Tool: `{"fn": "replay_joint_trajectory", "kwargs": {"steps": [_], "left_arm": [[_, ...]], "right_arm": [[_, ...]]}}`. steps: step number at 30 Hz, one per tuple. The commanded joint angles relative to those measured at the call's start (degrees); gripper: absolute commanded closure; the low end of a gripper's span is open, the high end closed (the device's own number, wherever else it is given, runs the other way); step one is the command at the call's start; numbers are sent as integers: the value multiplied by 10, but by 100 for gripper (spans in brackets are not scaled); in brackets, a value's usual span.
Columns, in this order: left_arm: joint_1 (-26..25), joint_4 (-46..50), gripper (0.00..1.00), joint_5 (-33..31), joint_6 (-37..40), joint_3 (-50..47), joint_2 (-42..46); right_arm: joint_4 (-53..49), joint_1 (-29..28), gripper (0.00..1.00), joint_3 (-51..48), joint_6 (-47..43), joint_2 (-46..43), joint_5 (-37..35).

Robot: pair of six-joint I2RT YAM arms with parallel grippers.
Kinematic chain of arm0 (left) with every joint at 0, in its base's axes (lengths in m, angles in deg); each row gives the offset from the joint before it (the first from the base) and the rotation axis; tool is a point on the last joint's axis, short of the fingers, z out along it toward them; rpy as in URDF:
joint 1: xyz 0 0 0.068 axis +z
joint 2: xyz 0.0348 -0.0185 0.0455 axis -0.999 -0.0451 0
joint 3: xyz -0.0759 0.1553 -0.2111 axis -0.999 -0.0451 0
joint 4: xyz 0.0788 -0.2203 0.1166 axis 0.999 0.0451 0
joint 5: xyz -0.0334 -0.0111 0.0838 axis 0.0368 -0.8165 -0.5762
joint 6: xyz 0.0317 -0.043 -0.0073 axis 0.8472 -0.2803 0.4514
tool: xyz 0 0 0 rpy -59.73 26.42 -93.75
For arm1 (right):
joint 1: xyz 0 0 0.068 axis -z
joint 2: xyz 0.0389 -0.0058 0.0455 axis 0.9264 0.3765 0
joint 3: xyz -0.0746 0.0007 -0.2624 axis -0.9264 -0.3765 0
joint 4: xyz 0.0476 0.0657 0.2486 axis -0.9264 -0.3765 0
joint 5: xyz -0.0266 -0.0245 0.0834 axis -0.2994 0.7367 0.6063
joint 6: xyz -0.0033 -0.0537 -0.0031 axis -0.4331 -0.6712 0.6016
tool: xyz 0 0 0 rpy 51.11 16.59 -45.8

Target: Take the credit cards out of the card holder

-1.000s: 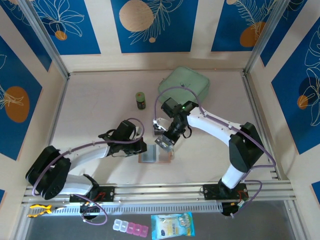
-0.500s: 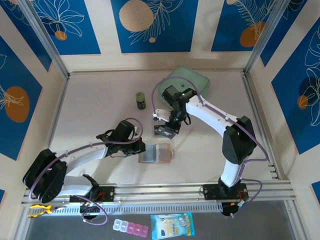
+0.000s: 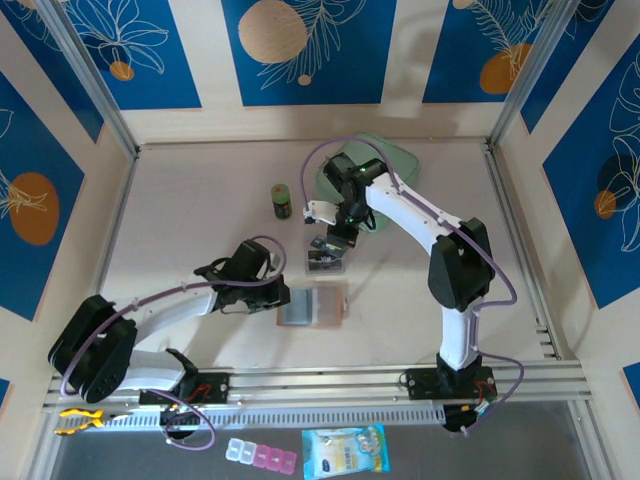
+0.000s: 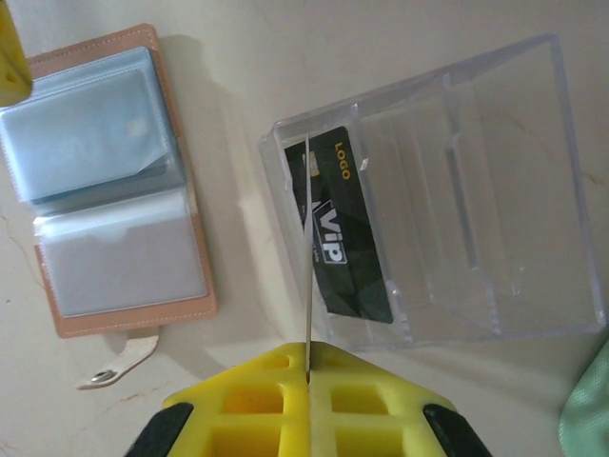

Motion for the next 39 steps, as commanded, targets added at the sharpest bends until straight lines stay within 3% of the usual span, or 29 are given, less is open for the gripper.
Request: {"fn": "replay_joint_trajectory", "kwargs": {"steps": [1, 21, 39], "left_arm": [[9, 23, 96, -6, 14, 12, 17], [12, 37, 95, -11, 12, -2, 49], [13, 46, 95, -15, 4, -5, 74]], "right_arm": [[-25, 2, 100, 28, -33, 18, 2], [-9, -9, 100, 24, -48, 78, -38], [-2, -16, 84, 21, -33, 72, -41]]}}
